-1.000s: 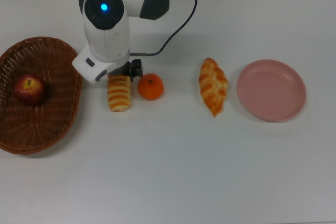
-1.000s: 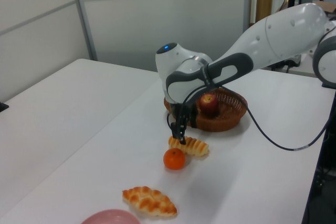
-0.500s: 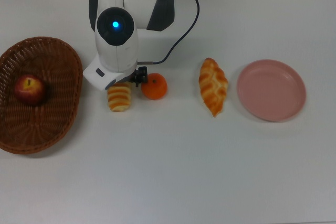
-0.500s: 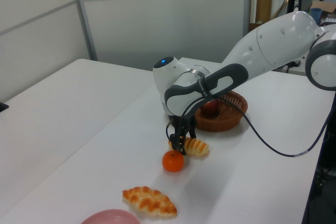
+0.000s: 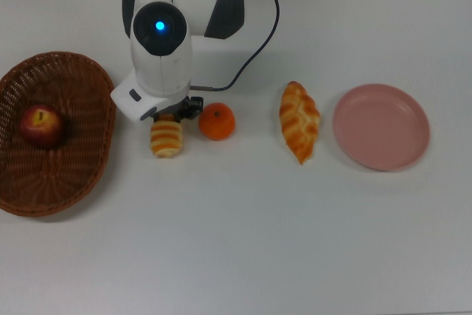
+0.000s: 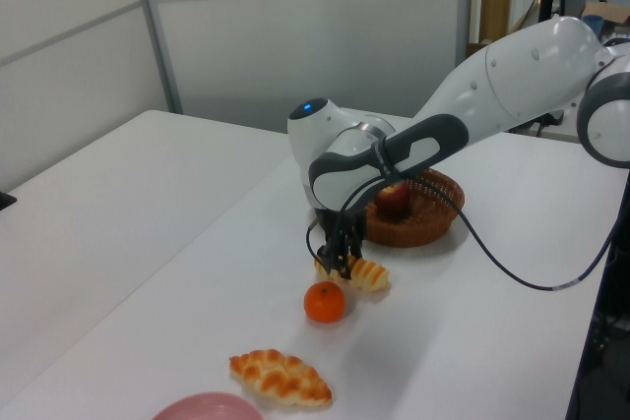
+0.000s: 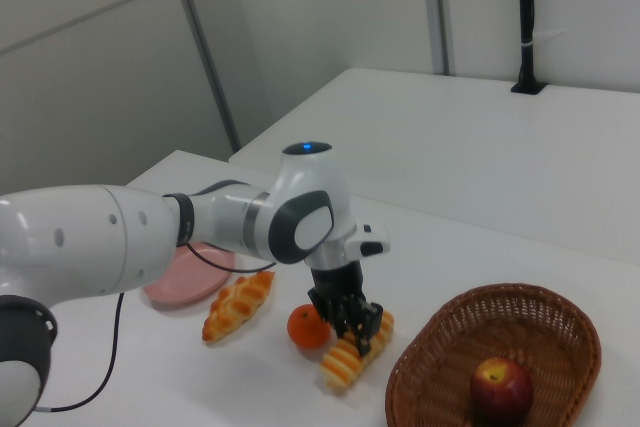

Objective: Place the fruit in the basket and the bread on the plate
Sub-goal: 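Move the gripper to the striped bread roll and grasp it, then carry the striped roll onto the pink plate and release it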

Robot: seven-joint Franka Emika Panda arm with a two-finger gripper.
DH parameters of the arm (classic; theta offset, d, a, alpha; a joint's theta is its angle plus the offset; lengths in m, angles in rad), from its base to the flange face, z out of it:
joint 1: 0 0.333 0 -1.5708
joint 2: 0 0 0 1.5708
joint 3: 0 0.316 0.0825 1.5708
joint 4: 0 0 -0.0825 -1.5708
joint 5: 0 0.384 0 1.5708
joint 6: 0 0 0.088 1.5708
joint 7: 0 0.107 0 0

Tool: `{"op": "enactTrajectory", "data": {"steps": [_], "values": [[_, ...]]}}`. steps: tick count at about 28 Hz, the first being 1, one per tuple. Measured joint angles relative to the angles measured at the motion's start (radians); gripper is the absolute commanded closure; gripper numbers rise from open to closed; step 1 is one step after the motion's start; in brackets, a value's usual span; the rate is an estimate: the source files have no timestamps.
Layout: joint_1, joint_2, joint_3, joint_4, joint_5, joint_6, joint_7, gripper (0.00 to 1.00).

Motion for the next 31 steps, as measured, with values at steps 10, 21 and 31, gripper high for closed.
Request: {"op": "enactTrajectory", "data": {"steps": [10, 21, 31], "values": [[0.018, -0.109, 0.009, 0.050, 0.050, -0.078, 0.016, 0.92], [0.302, -0.135, 0.024, 0.090, 0.056, -0.127, 0.169, 0.92], [0.452, -0.085, 0.024, 0.088, 0.054, -0.016, 0.186, 0.92]]}}
